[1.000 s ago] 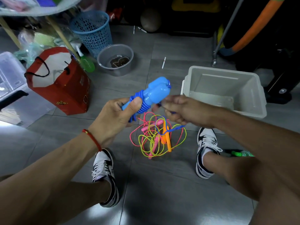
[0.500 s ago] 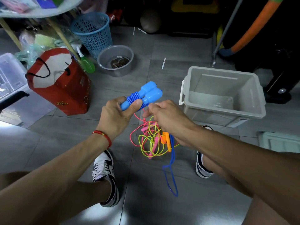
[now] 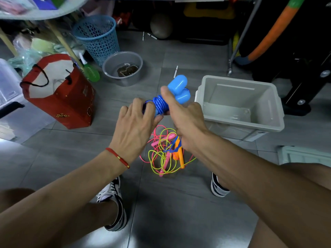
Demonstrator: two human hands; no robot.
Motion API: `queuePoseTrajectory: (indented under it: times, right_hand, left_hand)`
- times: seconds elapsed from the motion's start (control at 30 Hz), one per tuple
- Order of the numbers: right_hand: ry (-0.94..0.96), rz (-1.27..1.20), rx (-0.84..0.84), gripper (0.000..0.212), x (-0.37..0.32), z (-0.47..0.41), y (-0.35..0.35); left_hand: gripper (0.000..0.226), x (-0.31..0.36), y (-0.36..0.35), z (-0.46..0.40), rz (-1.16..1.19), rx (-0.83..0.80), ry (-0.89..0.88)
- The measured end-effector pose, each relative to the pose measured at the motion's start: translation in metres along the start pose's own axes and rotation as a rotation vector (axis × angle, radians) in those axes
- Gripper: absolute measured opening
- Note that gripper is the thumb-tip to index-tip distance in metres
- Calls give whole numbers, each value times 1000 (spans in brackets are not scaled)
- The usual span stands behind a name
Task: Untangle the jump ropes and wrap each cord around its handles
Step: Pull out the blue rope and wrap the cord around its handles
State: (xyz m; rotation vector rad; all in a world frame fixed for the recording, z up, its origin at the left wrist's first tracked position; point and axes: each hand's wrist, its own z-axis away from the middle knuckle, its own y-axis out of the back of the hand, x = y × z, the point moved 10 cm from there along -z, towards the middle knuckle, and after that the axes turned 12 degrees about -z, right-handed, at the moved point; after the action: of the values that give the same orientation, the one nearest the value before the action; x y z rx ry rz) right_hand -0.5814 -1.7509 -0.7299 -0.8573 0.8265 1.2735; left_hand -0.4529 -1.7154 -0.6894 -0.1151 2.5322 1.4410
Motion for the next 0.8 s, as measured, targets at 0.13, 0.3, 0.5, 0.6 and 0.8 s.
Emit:
queuePoseTrajectory:
  times: [0.13,0.3,0.5,0.6,0.8]
  right_hand:
    - [-93,-119,-27,73,9,-3,-2]
    - [-26,-90,-115,53,3,-7,-6]
    - [143,39,-315,45,-13,0,-19]
    - [195,85,-496,50,-20,7,-34]
    - [341,355,-793,44,-27,29,-57]
  left_hand:
    - [32,3,3,6,9,-18,23]
    - [39,-10,5,10,429,-100,96]
    - [63,-42,1,11,716,-215,436]
    - [78,-28,-32,12,1292,-604,493]
    - [77,15,-12,22,1986,-1010,237]
